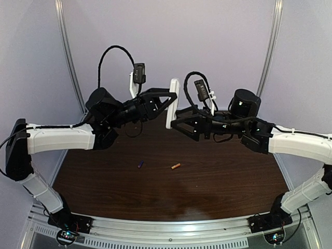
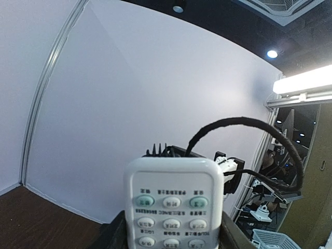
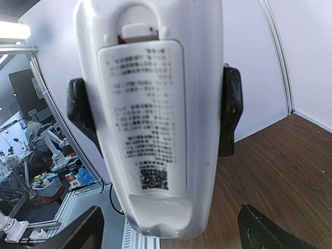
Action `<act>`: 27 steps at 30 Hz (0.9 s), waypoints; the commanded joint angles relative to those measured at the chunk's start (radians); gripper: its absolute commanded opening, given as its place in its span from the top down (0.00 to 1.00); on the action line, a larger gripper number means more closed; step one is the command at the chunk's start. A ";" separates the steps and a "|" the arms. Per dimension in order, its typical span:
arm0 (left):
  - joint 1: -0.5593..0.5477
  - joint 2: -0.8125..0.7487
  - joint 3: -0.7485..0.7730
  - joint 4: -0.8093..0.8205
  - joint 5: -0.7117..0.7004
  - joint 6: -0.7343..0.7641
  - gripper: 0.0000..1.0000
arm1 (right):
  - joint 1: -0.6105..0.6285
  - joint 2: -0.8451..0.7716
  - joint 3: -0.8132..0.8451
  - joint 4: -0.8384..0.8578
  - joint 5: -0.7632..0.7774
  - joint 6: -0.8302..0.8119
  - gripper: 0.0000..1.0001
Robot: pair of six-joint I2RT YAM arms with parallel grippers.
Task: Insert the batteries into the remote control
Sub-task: Pass from the left arm to the right
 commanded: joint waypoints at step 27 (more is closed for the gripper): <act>-0.007 0.007 -0.086 0.226 -0.030 -0.062 0.59 | 0.053 0.107 0.152 -0.153 0.076 -0.151 0.45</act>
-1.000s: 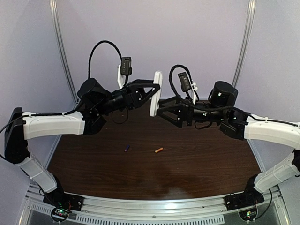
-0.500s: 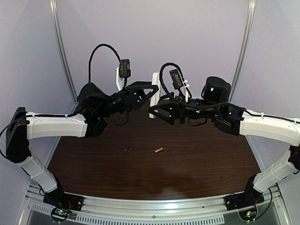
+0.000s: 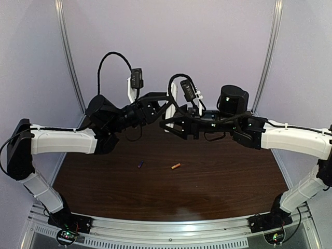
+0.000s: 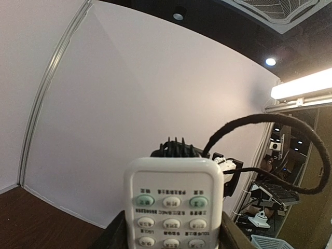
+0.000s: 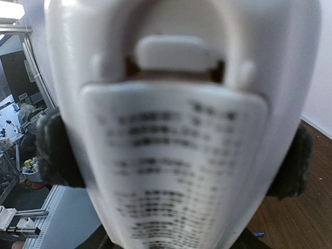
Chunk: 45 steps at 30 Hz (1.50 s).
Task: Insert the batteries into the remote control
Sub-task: Pass from the left arm to the right, then pass from the right arm to the left
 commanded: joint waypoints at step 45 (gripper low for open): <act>0.043 -0.086 0.251 -1.268 -0.036 0.329 0.22 | 0.042 0.026 0.102 -0.753 0.410 -0.274 0.74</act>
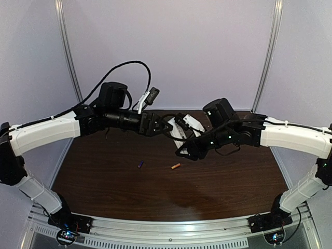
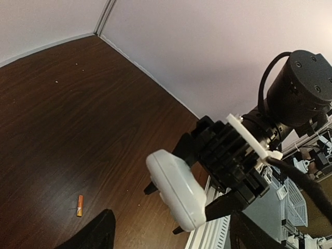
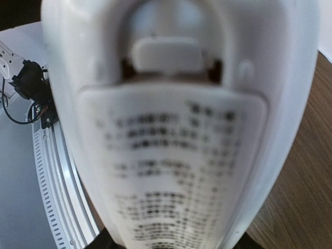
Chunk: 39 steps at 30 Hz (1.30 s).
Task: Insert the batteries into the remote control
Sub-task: Pass from the right arm to the left
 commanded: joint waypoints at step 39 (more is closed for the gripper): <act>0.007 0.069 -0.023 0.152 -0.068 -0.203 1.00 | 0.045 0.001 0.105 -0.082 0.248 0.013 0.20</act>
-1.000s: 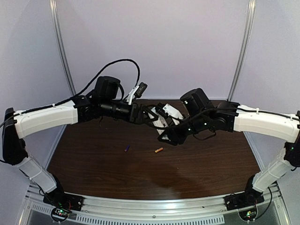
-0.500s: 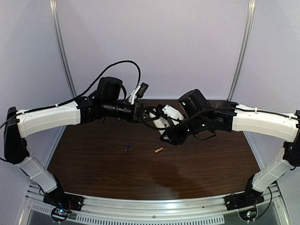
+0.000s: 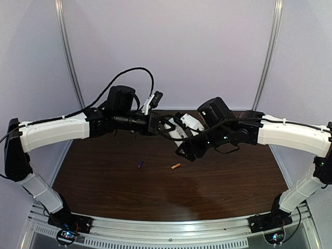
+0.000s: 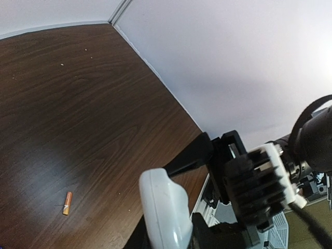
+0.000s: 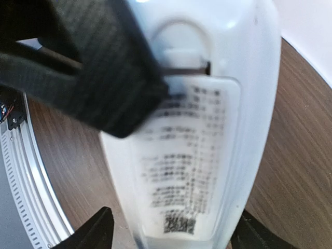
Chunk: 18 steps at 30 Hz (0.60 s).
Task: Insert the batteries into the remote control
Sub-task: Pass from the right arm to the left, then pass from the left arm to the right
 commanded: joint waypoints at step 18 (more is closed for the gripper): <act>0.092 -0.221 -0.419 0.921 -0.049 -0.242 1.00 | -0.132 -0.406 -0.353 0.652 -0.145 0.516 0.00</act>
